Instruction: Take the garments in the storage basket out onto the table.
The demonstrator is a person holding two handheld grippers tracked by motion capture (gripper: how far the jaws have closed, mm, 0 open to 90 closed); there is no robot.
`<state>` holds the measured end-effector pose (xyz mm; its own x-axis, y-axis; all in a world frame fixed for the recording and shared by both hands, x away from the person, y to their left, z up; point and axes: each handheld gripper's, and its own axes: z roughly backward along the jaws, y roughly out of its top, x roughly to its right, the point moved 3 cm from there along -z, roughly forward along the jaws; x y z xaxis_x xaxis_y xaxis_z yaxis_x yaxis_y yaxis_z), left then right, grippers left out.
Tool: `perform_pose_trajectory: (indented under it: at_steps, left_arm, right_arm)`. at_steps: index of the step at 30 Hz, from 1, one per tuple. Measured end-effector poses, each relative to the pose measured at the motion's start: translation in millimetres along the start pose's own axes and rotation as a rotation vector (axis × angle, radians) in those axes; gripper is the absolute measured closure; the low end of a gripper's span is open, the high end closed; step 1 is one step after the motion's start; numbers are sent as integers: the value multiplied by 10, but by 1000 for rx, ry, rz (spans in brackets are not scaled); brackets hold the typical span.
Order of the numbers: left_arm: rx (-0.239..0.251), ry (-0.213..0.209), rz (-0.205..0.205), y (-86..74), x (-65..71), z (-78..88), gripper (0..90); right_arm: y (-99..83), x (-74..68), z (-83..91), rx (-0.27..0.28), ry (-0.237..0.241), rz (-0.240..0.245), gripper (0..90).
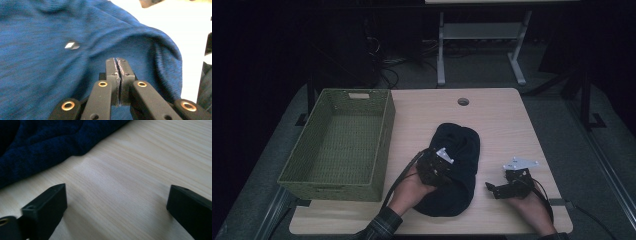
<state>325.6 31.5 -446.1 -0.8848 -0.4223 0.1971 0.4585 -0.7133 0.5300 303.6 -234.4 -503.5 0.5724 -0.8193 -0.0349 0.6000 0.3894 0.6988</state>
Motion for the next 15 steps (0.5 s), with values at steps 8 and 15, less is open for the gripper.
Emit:
perform_pose_trajectory:
  at_steps: [8, 15]
  left_arm:
    - [72, 96, 61, -53, -316, 320, 884]
    - [54, 186, 91, -100, -460, 297, 884]
  right_arm:
    - [84, -36, 144, 23, 63, 16, 438]
    - [207, -176, 178, 44, 162, 44, 783]
